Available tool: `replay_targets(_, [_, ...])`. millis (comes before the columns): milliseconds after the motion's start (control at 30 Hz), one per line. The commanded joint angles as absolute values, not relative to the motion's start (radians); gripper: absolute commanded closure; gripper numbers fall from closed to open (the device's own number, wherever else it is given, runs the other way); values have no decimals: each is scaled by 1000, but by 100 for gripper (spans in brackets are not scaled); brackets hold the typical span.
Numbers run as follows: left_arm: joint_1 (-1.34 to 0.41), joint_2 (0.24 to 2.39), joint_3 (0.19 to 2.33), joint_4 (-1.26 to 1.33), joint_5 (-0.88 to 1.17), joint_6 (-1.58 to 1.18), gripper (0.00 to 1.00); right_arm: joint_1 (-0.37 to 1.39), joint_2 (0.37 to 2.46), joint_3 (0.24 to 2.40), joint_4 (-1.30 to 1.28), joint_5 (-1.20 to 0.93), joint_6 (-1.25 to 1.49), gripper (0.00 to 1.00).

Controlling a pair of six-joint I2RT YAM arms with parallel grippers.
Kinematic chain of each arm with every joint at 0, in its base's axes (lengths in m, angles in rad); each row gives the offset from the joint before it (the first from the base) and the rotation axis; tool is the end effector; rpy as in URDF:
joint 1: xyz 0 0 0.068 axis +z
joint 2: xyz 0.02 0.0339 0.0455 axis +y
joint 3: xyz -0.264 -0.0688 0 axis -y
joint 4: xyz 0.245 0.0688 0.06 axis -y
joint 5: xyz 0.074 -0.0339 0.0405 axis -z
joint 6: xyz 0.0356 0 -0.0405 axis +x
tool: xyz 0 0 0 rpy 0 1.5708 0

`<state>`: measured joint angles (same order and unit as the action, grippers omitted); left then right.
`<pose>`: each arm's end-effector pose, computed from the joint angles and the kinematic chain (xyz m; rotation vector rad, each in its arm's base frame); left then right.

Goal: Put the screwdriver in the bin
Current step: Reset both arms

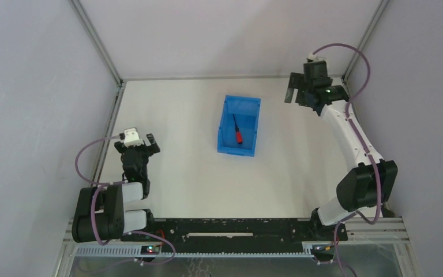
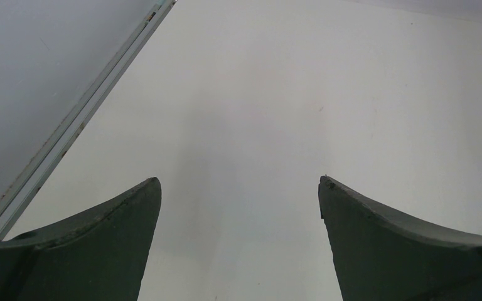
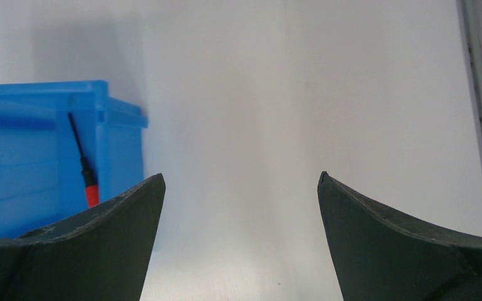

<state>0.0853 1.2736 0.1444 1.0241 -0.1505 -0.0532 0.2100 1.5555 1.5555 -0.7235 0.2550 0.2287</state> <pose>0.2090 0.0232 0.1586 -0.2290 1.6612 0.1503 0.3366 0.0626 0.3657 0.1520 2.2617 -0.0611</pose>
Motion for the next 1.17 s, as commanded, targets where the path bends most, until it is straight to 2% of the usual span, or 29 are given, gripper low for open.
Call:
replay_targets(0, [78, 1255, 187, 1062, -155, -38, 0, 115, 1462, 1515, -680, 174, 181, 0])
replay_targets(167, [77, 1256, 187, 1062, -155, -38, 0, 10, 1418, 1463, -664, 154, 137, 0])
replay_targets(400, [77, 1256, 188, 1062, -155, -38, 0, -126, 1388, 1430, -615, -24, 93, 0])
replay_targets(1133, [78, 1256, 187, 1062, -155, -38, 0, -134, 1393, 1431, -611, -83, 4, 0])
